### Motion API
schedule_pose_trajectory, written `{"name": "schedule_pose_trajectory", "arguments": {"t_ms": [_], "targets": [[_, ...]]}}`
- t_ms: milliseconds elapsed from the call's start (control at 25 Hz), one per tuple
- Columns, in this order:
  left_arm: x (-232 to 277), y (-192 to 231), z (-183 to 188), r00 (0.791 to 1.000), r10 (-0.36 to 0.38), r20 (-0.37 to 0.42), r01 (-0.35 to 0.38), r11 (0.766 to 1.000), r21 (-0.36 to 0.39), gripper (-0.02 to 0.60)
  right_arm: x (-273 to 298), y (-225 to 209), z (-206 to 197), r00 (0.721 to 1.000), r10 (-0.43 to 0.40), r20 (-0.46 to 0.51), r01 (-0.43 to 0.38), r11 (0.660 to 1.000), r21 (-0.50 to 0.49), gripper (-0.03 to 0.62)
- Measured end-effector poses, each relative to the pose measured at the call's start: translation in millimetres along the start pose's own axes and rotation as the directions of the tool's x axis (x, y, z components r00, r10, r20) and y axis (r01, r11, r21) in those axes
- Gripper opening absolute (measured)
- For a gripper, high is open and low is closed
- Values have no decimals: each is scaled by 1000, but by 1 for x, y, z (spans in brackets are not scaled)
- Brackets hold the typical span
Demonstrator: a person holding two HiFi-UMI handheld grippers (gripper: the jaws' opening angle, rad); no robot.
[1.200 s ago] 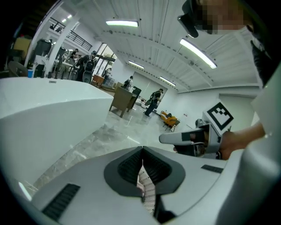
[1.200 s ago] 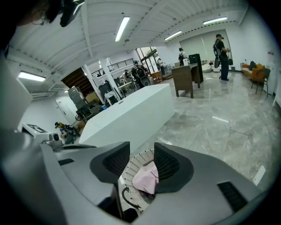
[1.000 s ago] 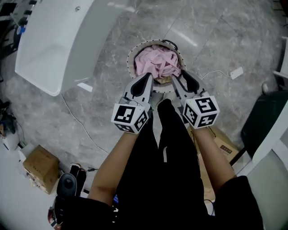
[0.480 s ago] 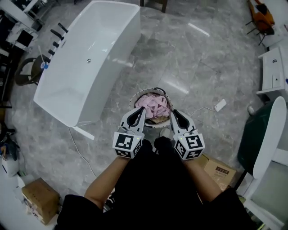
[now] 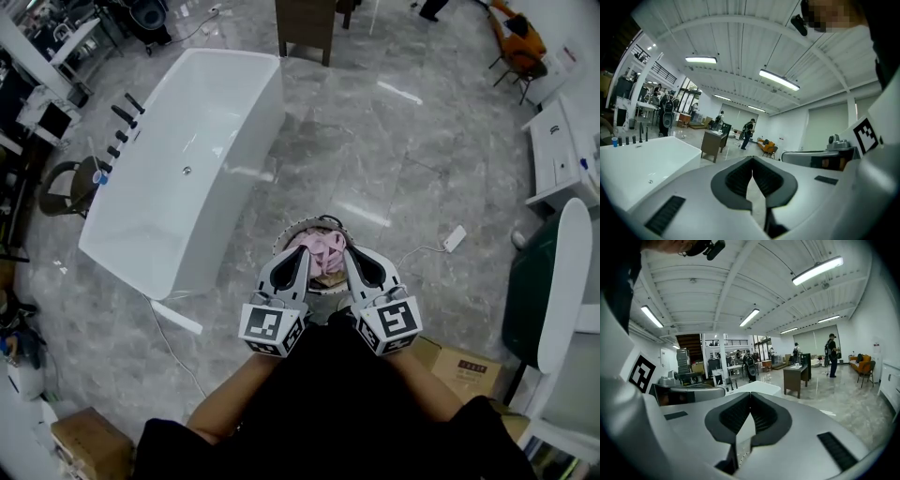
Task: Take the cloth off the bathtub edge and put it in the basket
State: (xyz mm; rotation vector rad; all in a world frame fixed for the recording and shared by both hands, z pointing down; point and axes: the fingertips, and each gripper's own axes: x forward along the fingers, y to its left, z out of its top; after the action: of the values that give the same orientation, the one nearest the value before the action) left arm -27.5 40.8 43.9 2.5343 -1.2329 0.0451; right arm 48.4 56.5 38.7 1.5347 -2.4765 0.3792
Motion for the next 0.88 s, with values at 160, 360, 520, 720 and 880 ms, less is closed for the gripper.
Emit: {"name": "schedule_pose_trajectory", "arguments": {"t_ms": [160,360,520,720,880], "targets": [[-3,-4,11,1000,-16,21,14,998,56,15,2,2,15,998,-42,36,43,999,-29,31],[-6,-6,19,998,-47,45,44,996,79,15,8,4,19,996,-70,52,73,995,-61,31],[-3,-3,17,997,-58,50,55,997,60,16,12,6,16,996,-83,34,85,992,-89,31],[0,-5,7,996,-84,40,86,996,-32,16,8,6,12,996,-88,12,89,990,-113,31],[6,-4,-2,995,-94,24,95,995,-41,16,6,3,11,995,-96,15,97,988,-119,31]]}}
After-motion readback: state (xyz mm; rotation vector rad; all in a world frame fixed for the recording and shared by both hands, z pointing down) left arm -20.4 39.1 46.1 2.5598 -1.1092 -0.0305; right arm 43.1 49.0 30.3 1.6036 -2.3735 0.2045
